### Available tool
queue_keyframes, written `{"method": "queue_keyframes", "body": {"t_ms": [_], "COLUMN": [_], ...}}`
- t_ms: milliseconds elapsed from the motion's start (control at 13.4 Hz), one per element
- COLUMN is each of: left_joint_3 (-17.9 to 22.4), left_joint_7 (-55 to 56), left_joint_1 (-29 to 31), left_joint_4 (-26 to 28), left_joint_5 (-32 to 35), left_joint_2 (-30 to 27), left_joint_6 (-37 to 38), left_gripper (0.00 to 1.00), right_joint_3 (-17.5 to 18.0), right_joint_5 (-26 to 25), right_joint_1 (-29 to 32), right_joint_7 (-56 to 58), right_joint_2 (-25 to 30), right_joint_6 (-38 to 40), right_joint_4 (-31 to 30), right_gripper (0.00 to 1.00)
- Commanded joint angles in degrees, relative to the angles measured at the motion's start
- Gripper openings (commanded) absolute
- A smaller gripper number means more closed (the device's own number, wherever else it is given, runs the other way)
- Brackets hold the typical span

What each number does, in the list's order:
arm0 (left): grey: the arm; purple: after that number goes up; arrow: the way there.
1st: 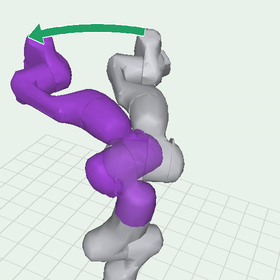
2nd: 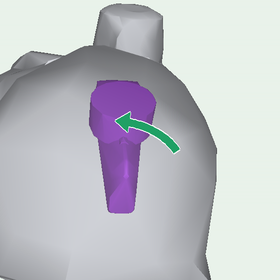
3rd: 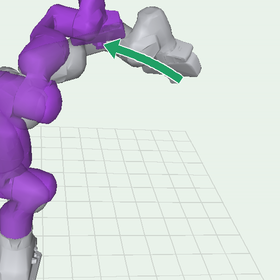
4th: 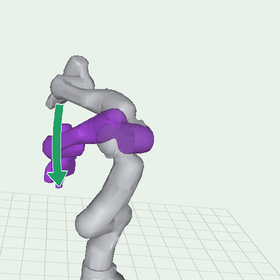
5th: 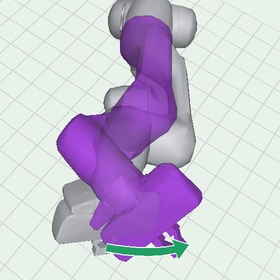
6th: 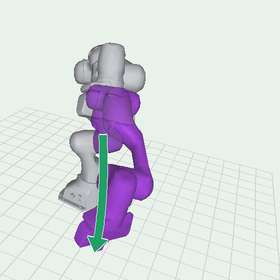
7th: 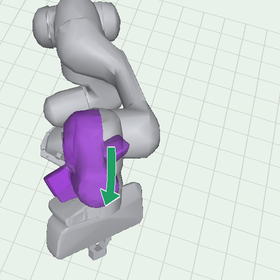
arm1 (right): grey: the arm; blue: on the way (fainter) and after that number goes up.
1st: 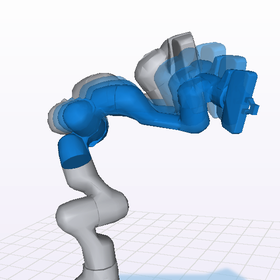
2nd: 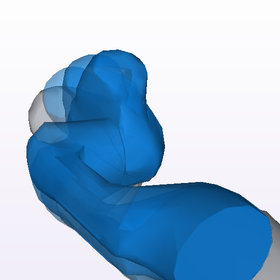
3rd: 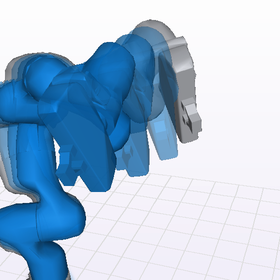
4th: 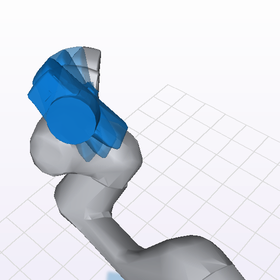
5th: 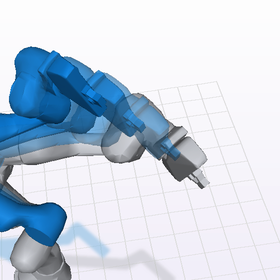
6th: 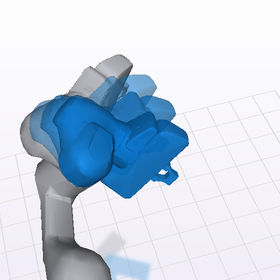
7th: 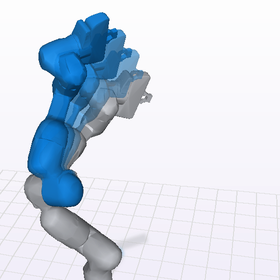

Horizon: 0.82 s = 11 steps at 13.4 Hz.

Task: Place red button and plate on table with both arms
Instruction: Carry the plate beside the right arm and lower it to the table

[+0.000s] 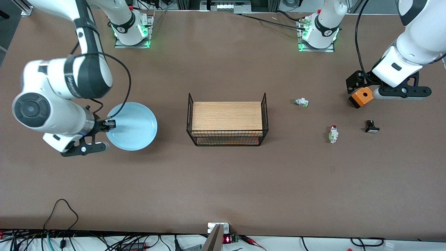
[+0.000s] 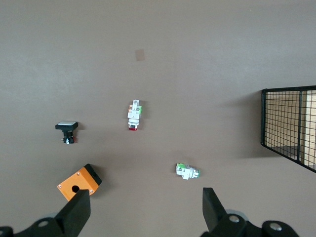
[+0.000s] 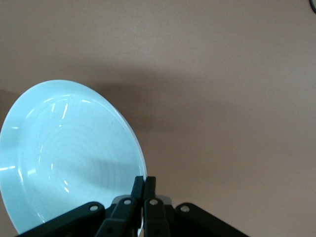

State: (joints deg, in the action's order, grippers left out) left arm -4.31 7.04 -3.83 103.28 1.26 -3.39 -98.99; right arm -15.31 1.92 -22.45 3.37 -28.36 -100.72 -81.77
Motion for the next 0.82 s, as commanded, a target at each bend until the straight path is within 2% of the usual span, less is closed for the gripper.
{"method": "queue_keyframes", "body": {"t_ms": [0, 75, 224, 373, 746], "left_joint_3": [-0.79, -0.70, -0.61, -0.61, -0.97], "left_joint_7": [-1.15, -1.24, -1.15, -1.24, -1.15], "left_joint_1": [-0.12, -0.12, -0.03, -0.12, -0.03], "left_joint_4": [-1.33, -1.33, -1.68, -2.91, -2.91], "left_joint_5": [-0.47, -0.47, -0.47, -0.47, -0.38], "left_joint_2": [0.14, 0.14, 0.14, 0.75, 0.84], "left_joint_6": [1.17, 1.08, 1.26, 1.08, 1.26], "left_gripper": [1.00, 1.00, 1.00, 1.00, 1.00], "right_joint_3": [4.04, 6.76, 12.56, 13.64, 13.90], "right_joint_5": [0.46, 0.46, 0.46, 0.46, 0.46], "right_joint_1": [6.43, 10.72, 20.30, 23.41, 24.74], "right_joint_7": [9.33, 12.94, 20.67, 24.57, 28.00], "right_joint_2": [8.56, 9.72, 9.47, 8.15, 3.06], "right_joint_6": [-19.33, -26.91, -36.52, -39.54, -46.92], "right_joint_4": [-20.20, -26.28, -31.94, -33.02, -33.02], "right_gripper": [0.01, 0.01, 0.01, 0.01, 0.01]}}
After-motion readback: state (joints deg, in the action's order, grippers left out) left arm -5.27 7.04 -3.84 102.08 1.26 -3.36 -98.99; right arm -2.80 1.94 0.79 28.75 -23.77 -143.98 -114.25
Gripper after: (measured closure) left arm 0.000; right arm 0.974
